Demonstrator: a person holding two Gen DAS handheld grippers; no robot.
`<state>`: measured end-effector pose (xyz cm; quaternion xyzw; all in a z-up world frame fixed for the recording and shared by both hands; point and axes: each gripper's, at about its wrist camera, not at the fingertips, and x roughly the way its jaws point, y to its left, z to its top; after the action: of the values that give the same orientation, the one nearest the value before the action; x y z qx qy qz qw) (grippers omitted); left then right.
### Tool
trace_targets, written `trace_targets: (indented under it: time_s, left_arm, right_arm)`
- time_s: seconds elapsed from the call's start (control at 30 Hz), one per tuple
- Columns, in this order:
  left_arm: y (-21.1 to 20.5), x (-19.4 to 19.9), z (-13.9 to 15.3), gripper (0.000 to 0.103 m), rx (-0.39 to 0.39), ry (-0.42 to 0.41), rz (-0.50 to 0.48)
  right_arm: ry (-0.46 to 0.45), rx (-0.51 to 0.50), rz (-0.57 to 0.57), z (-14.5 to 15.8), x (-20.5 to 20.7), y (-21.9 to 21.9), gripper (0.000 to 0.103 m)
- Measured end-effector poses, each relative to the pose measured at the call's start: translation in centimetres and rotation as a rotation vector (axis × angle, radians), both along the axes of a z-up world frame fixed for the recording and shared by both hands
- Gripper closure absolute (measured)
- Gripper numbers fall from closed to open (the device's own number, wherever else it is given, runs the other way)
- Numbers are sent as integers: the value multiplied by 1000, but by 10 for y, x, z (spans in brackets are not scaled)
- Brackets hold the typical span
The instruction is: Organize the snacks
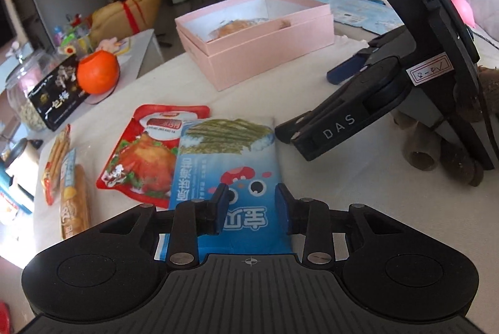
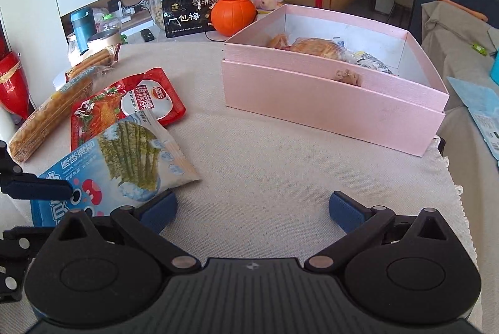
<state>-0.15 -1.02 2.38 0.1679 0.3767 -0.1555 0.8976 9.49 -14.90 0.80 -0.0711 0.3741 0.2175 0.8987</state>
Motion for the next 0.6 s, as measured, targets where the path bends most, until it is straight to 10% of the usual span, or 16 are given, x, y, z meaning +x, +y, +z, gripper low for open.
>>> trace_targets:
  time_s: [0.6]
  left_arm:
    - [10, 41, 0, 50, 113, 38, 109]
  right_arm:
    - [15, 84, 2, 1, 2, -11, 0]
